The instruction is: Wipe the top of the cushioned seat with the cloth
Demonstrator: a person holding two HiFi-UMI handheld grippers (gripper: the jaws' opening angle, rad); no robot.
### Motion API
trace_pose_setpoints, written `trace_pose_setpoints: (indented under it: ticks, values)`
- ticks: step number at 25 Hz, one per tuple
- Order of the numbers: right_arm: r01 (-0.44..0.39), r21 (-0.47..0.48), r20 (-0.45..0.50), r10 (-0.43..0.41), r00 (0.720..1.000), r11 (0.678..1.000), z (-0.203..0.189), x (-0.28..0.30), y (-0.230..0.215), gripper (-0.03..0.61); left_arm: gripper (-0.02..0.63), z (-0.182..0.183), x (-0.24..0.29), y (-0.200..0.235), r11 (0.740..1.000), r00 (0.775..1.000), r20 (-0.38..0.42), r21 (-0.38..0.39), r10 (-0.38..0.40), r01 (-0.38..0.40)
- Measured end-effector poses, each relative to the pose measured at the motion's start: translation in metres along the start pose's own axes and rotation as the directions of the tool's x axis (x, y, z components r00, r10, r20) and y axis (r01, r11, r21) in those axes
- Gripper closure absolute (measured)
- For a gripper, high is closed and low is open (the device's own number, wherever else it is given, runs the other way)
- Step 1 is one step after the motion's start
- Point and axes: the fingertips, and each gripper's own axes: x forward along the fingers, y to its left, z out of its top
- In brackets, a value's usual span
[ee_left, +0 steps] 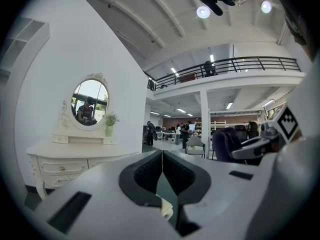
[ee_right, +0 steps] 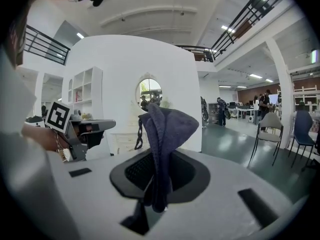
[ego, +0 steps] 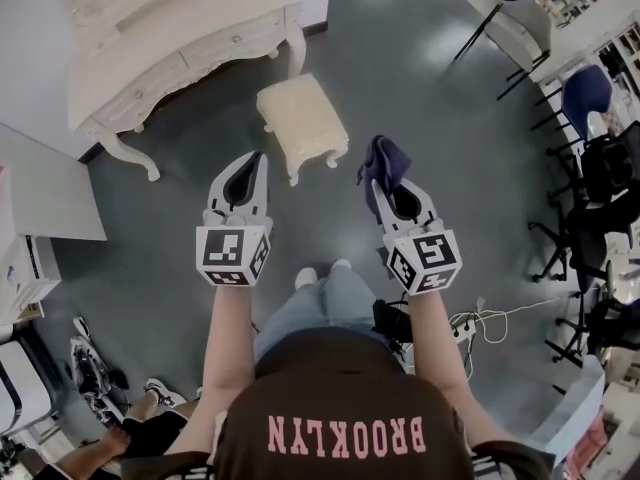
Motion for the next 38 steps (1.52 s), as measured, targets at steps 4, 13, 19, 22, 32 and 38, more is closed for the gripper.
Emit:
trace_pose_setpoints:
  ticks: [4,13,19,22,32,38]
  values:
    - [-0.003,0.01,-0.008,0.003,1.0,1.0,0.001,0.027,-0.016,0.531,0.609,-0.005,0.019,0.013,1.0,1.0,-0.01,-0.008,0.017,-0.017]
    - [-0.034,0.013,-0.018,0.035,0.999,0.999,0.012,0.099,-0.06,0.531,0.609,-0.009,0.092,0.043,0.999,0.998,-0.029,-0.007,0.047,-0.048]
    - [-0.046,0.024,-0.036,0.047,0.998,0.999,0.027,0.158,-0.109,0.531,0.609,-0.019,0.16,0.059,0.998,0.995,-0.072,-0.022,0.063,-0.064]
    - [-0.067,0.012,-0.064,0.067,0.996,0.998,0.029,0.19,-0.134,0.531,0.609,-0.029,0.197,0.068,0.996,0.992,-0.105,-0.035,0.073,-0.077]
    - [-0.17,0.038,-0.226,0.174,0.958,0.985,-0.014,0.284,-0.198,0.531,0.609,-0.081,0.296,0.089,0.986,0.964,-0.233,-0.072,0.13,-0.151]
    - [-0.197,0.072,-0.301,0.21,0.93,0.978,-0.053,0.319,-0.214,0.531,0.609,-0.121,0.323,0.1,0.979,0.941,-0.309,-0.097,0.141,-0.178]
